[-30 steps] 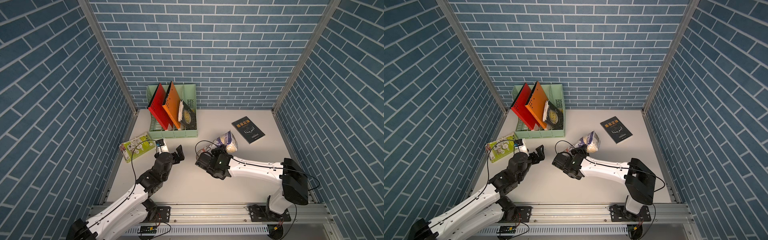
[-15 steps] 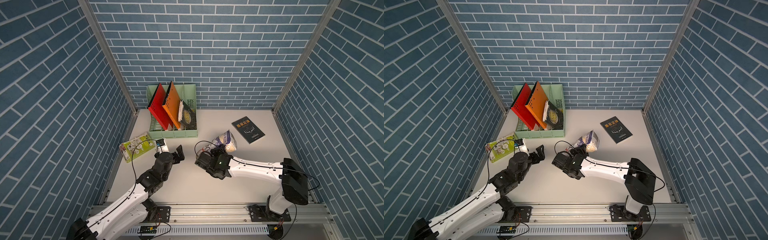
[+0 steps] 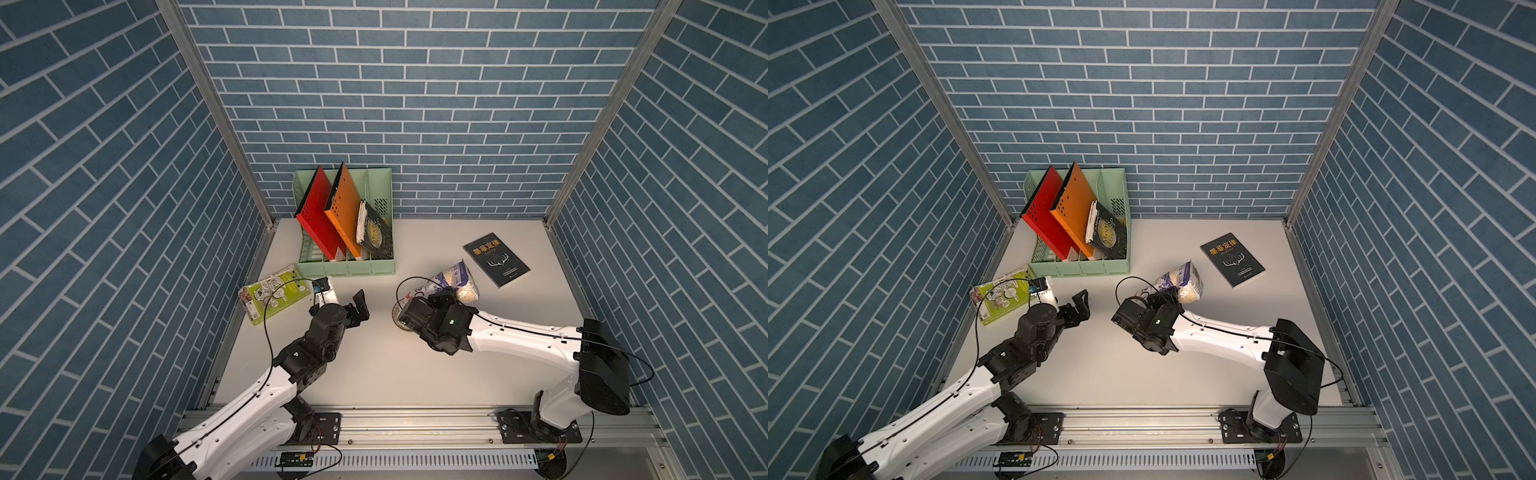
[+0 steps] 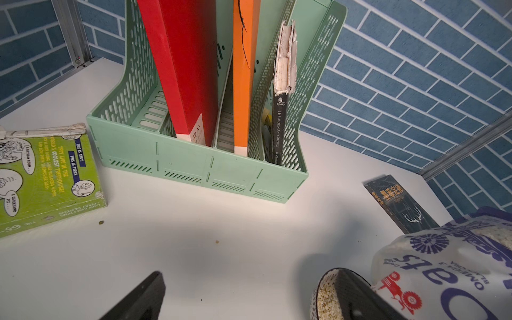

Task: Pour the oats into the breakfast bowl
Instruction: Pour the oats into the bowl.

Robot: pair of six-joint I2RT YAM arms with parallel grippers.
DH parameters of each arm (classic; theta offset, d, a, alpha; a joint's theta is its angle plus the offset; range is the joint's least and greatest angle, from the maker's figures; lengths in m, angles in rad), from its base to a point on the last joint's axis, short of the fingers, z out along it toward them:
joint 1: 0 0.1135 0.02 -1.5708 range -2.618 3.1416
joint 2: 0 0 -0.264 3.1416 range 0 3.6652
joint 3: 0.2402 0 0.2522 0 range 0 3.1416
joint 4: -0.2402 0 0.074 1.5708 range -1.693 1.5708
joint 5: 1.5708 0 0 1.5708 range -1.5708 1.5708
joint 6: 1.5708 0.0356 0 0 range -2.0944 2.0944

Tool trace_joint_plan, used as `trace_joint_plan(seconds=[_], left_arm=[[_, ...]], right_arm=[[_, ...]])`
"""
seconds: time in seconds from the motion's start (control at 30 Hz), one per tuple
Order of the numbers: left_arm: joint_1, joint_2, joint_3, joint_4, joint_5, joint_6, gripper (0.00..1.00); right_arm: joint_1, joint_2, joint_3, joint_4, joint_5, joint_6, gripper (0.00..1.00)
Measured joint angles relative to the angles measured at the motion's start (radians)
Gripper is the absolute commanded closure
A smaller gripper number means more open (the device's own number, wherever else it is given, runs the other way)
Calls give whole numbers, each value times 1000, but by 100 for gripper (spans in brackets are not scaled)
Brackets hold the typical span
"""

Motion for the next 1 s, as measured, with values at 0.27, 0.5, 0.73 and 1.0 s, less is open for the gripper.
trace_joint_plan(seconds=[0.27,0.5,0.73,1.0], left_arm=[[1,15,14,-1,-1,4,1],[1,27,29,0,-2,13,1],[1,31,31,-1,-5,20,1],[1,31,31,-1,-12,26,0]], right_arm=[[-30,-45,-29,1,-47,13,100],[-42,-47,-55,30,-41,-2,100],[-36,-47,-61,105,1,-64,100],[-5,-46,-62,154,58,-143,100]])
